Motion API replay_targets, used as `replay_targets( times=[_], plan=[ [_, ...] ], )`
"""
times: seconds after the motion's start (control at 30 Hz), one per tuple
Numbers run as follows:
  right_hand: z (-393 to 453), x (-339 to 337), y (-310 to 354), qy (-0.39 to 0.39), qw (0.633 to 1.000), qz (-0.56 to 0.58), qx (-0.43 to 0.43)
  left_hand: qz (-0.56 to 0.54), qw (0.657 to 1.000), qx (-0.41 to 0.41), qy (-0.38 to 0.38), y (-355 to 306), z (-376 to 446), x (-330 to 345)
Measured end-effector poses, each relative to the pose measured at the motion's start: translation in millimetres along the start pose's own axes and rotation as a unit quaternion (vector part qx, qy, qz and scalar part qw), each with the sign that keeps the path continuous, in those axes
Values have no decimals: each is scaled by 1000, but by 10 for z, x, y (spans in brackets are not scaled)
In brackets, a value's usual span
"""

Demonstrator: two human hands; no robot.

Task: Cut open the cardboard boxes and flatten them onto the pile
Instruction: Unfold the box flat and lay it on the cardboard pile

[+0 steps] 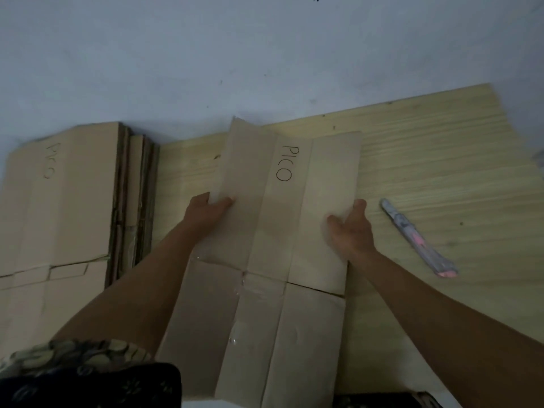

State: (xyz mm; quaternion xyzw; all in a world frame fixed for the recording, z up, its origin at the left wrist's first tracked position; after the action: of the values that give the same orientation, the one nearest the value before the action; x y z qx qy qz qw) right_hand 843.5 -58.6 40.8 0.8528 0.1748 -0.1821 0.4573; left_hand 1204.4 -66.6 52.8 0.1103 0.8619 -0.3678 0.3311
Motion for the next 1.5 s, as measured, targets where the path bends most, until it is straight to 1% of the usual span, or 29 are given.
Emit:
replay_targets(
  times=[0.03,0.1,0.2,0.27,0.43,0.57,0.67,0.73,0.87,1.03,1.17,1.23,1.33,1.43,1.5],
  plan=[
    [-43,-4,46,3,1000,6,-21,21,999,38,-8,-118,-83,-50],
    [-141,-39,189,1,998,31,-61,36,995,87,-25,-286,-285,-221],
    [-306,-160,464,-20,991,91,-94,-18,991,127,-46,-452,-540,-570],
    [-436,-206,740,-29,985,116,-125,-57,987,134,-63,-532,-708,-909],
    [-759,-43,1612,-18,972,147,-182,-85,979,122,-141,-520,-1004,-1945],
    [-1049,438,2286,27,963,153,-218,-137,967,104,-190,-189,-1146,-2786],
    [-1330,997,2623,64,957,148,-240,-170,961,80,-204,286,-1148,-3328],
    [-1525,1442,2752,84,954,153,-244,-171,961,57,-211,689,-1082,-3630],
    [-1766,2368,2796,99,960,157,-212,-166,961,19,-218,1459,-821,-4111],
    [-1848,3187,2737,80,976,114,-166,-169,967,-28,-190,2295,-370,-4318],
    [-1830,3462,2652,26,985,89,-148,-170,968,-39,-177,2667,0,-4247],
    [-1787,3486,2616,-15,987,78,-136,-163,971,-31,-173,2723,190,-4195],
    [-1747,3484,2584,-65,986,83,-129,-106,977,-8,-185,2675,415,-4163],
    [-1699,3538,2624,-94,982,85,-143,-44,976,4,-214,2606,629,-4189],
    [-1632,3601,2682,-103,980,80,-147,-25,977,-2,-211,2573,763,-4200]
  ],
)
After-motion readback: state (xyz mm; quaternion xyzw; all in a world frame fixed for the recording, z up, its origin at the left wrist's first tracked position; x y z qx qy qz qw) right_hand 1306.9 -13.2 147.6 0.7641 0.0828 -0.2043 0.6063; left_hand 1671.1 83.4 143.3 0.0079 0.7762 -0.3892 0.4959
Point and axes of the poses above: each hand's wrist, its own z-axis towards the middle knuckle, its own x-axis out of the palm, y = z × x, the point moved 9 cm from there along z, towards the middle knuckle, and after that the axes turned 2 degrees about -x, right-handed, at the moved point
